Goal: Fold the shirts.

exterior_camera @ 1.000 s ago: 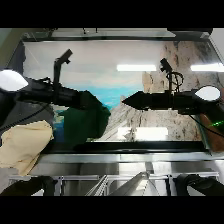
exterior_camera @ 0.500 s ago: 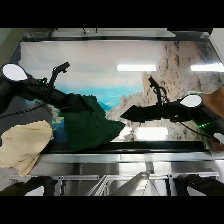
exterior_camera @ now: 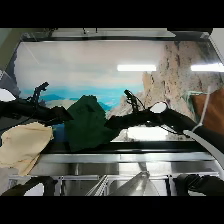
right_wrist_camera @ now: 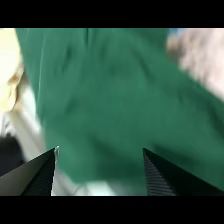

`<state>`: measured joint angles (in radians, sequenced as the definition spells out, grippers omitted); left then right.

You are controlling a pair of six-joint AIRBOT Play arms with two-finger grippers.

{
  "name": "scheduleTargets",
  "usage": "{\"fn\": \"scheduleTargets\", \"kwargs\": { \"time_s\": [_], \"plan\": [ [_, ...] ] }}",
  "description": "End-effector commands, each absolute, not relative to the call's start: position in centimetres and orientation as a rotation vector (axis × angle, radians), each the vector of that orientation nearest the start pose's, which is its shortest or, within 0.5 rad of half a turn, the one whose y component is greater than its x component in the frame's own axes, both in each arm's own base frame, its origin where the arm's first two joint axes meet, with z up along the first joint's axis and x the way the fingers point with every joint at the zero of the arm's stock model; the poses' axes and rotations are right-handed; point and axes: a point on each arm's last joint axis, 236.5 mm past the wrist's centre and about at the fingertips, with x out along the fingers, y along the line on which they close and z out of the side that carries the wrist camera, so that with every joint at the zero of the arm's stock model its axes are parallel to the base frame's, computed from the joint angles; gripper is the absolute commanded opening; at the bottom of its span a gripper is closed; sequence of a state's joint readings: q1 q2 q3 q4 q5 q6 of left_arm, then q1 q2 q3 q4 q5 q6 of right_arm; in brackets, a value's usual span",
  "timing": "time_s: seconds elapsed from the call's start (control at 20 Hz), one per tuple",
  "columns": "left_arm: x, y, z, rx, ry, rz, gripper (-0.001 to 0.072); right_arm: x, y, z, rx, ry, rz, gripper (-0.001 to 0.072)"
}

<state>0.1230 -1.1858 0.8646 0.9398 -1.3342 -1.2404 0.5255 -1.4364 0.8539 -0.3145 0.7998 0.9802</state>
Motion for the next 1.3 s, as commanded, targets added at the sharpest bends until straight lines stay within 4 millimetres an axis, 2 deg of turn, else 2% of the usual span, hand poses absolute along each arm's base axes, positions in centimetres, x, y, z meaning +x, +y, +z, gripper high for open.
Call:
{"fn": "scheduleTargets", "kwargs": {
  "time_s": [0.0, 0.2, 0.35, 0.45, 0.5, 0.55, 0.6, 0.7, 0.75, 0.85, 0.9, 0.95, 1.0, 1.05, 1.1, 1.15, 1.25],
  "plan": [
    [28.8, -9.2, -2.2, -0.462, 1.436, -0.451, 0.0698, 31.5, 38.7, -3.8, 0.507, 1.189, 0.909, 0.0601],
    [28.8, -9.2, -2.2, -0.461, 1.438, -0.451, 0.0699, 31.8, 42.2, -4.4, 0.531, 1.251, 0.966, 0.0584],
    [28.8, -9.2, -2.2, -0.46, 1.437, -0.451, 0.0699, 31.6, 43.5, -4.3, 0.522, 1.246, 0.978, 0.0577],
    [28.8, -9.2, -2.2, -0.459, 1.437, -0.45, 0.0699, 31.8, 43.5, -4.6, 0.518, 1.246, 0.961, 0.0353],
    [28.9, -9.2, -2.2, -0.46, 1.436, -0.45, 0.0699, 31.8, 43.5, -4.7, 0.532, 1.257, 0.949, 0.0344],
    [28.8, -9.2, -2.2, -0.459, 1.437, -0.45, 0.0699, 31.7, 43.4, -4.8, 0.546, 1.271, 0.935, 0.0185],
    [28.8, -9.2, -2.2, -0.46, 1.437, -0.451, 0.0699, 31.7, 43.2, -5.1, 0.545, 1.285, 0.916, 0.0084],
    [28.8, -9.2, -2.2, -0.459, 1.437, -0.451, 0.0699, 31.8, 43.1, -5.3, 0.545, 1.293, 0.902, 0.0018],
    [28.8, -9.2, -2.2, -0.455, 1.436, -0.454, 0.0698, 31.8, 43.1, -5.0, 0.545, 1.289, 0.906, 0.0018],
    [28.9, -9.2, -2.3, -0.449, 1.431, -0.458, 0.0698, 31.8, 42.9, -3.1, 0.542, 1.262, 0.931, 0.0017],
    [28.9, -9.2, -2.3, -0.445, 1.428, -0.46, 0.0699, 32.2, 42.2, -1.3, 0.534, 1.235, 0.952, 0.0017],
    [29.0, -9.1, -2.3, -0.445, 1.424, -0.458, 0.0699, 32.5, 41.0, 0.9, 0.525, 1.205, 0.975, 0.0017],
    [29.1, -9.1, -2.3, -0.444, 1.421, -0.457, 0.0699, 33.1, 39.1, 3.4, 0.503, 1.172, 0.99, 0.0017],
    [29.1, -9.1, -2.3, -0.443, 1.421, -0.457, 0.0699, 33.6, 36.3, 5.5, 0.466, 1.151, 0.974, 0.0017],
    [29.1, -9.1, -2.3, -0.44, 1.42, -0.46, 0.0699, 34.2, 32.8, 6.8, 0.423, 1.148, 0.909, 0.0017],
    [29.1, -9.1, -2.3, -0.44, 1.419, -0.46, 0.0699, 34.9, 28.6, 7.5, 0.364, 1.149, 0.805, 0.0017],
    [29.3, -9.1, -2.3, -0.44, 1.414, -0.458, 0.0699, 36.6, 17.4, 8.4, 0.227, 1.129, 0.479, 0.0017]
  ]
}}
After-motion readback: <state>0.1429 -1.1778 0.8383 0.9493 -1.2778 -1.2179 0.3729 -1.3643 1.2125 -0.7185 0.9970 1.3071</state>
